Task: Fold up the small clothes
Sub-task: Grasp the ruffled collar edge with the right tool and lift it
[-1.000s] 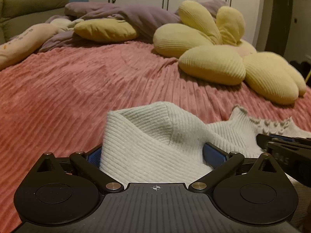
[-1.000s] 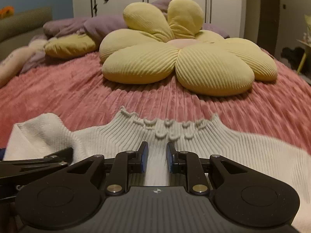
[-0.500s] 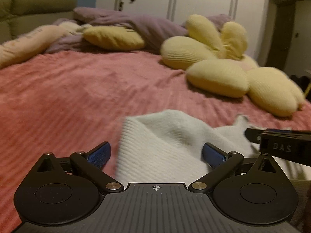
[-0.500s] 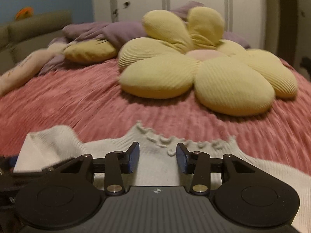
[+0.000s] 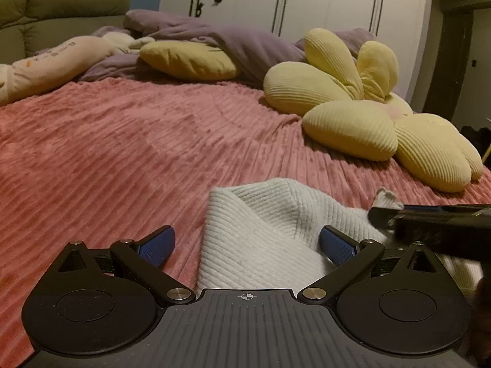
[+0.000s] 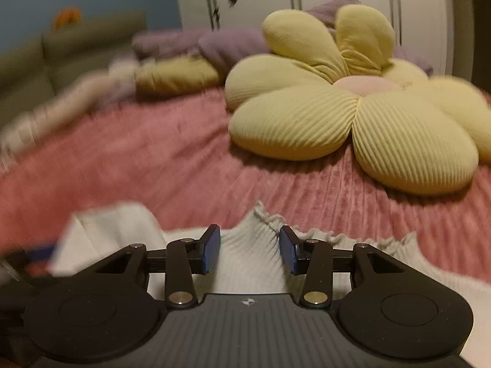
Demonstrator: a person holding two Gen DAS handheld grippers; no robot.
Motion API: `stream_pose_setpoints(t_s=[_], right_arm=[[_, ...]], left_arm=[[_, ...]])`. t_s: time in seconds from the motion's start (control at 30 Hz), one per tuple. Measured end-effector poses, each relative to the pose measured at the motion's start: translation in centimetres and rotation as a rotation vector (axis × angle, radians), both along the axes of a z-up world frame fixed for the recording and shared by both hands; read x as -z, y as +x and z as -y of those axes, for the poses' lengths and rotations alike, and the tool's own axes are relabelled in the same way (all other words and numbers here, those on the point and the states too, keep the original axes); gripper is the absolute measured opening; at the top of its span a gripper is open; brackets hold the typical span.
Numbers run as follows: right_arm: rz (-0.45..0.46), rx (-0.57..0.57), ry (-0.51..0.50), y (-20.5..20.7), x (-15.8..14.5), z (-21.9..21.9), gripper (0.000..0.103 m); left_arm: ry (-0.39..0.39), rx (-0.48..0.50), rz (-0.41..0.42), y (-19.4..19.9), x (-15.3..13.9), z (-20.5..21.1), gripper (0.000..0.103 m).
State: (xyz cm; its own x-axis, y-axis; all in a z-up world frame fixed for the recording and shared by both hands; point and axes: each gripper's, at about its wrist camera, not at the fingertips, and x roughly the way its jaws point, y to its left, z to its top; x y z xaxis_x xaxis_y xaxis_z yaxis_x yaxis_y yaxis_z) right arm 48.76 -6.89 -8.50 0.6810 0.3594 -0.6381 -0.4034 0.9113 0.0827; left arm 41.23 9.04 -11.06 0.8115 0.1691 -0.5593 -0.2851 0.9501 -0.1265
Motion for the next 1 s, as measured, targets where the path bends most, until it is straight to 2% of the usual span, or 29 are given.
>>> stream_pose_setpoints(t_s=[0.03,0.07,0.1,0.13,0.17,0.27,0.33,0.5,0.6,0.73,0.8,0.9,0.97,1.0], right_arm=[[0.009,-0.003,-0.034,0.0,0.3,-0.5,0.042],[0.012,-0.005,-0.042,0.0,0.5,-0.8,0.038],[0.015,-0.013,-0.042,0.0,0.4,-0.9,0.020],[0.016,-0.026,-0.031,0.0,0.3,-0.9,0.011],[0.020,-0.023,-0.026,-0.1,0.2,-0.8,0.007],[0.055,0.013,-0.037,-0.2,0.1,-0.8,0.005],[0.087,0.063,-0.052,0.4,-0.2,-0.8,0.005],[0.056,0.069,-0.039,1.7,1.1,-0.5,0.007],[0.085,0.139,0.031,0.4,-0.8,1.2,0.019],[0.121,0.188,-0.017,-3.1,-2.6,2.9,0.019],[0.074,0.190,-0.043,-3.8,-2.2,3.4,0.019],[-0.012,0.250,-0.112,-3.4,0.7,4.4,0.017],[0.006,0.260,-0.038,-3.3,1.5,5.5,0.017],[0.024,0.265,-0.038,-3.3,1.6,5.5,0.017]], left_arm=[[0.002,0.001,0.000,0.0,0.0,0.0,0.103],[0.003,0.000,0.001,0.0,-0.1,0.1,0.103],[0.006,-0.005,0.002,-0.1,-0.1,0.1,0.103],[0.008,-0.009,0.006,-0.1,-0.2,0.1,0.103],[0.008,-0.014,0.013,-0.3,-0.3,0.0,0.103],[0.019,-0.038,0.035,-0.7,-0.6,-0.1,0.103],[0.027,-0.042,0.022,-0.5,-0.5,-0.1,0.103],[0.056,-0.043,-0.030,0.1,-0.1,0.2,0.103],[0.038,-0.041,-0.038,0.2,0.1,-0.2,0.103],[0.045,-0.042,-0.052,0.3,0.3,0.0,0.103],[0.058,-0.044,-0.067,0.7,0.5,0.2,0.103],[0.042,-0.049,-0.078,1.1,0.9,0.1,0.103],[0.034,-0.058,-0.076,1.2,1.1,0.0,0.103],[0.040,-0.063,-0.079,1.3,1.1,0.1,0.103]])
